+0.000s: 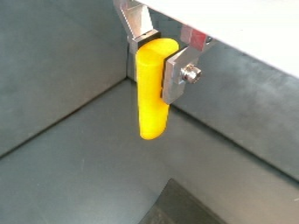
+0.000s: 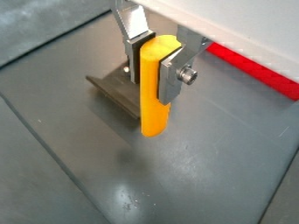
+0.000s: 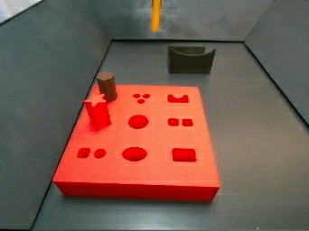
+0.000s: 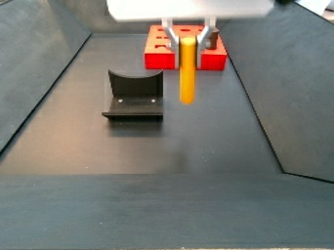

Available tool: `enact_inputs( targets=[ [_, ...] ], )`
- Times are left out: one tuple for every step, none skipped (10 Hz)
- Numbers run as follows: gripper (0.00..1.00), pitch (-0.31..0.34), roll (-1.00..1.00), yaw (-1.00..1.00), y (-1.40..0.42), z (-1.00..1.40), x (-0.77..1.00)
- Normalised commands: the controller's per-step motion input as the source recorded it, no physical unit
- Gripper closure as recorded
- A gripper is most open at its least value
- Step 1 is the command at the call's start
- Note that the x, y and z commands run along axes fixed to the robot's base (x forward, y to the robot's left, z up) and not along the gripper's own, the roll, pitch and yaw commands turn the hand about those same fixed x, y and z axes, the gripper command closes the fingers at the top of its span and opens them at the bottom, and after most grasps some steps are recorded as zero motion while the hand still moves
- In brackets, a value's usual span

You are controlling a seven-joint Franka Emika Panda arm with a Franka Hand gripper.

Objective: Pick up the oval object. Move up. Move to above the board. Insert the oval object.
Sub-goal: Move to above the board.

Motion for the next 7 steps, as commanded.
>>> enact_inputs(
  targets=[
    [1.00, 0.118, 0.11, 0.01, -0.01, 1.00, 0.12],
    [1.00, 0.114, 0.12, 0.02, -0.01, 1.00, 0.11],
    [1.00, 0.107, 0.12, 0.02, -0.01, 1.00, 0.10],
    [1.00, 0.103, 0.11, 0.03, -0.02, 1.00, 0.09],
    [1.00, 0.098, 0.10, 0.03, -0.02, 1.00, 0.08],
    [1.00, 0.099, 0.10, 0.03, -0.02, 1.00, 0.08],
    [1.00, 0.100, 0.10, 0.03, -0.02, 1.00, 0.06]
  ],
)
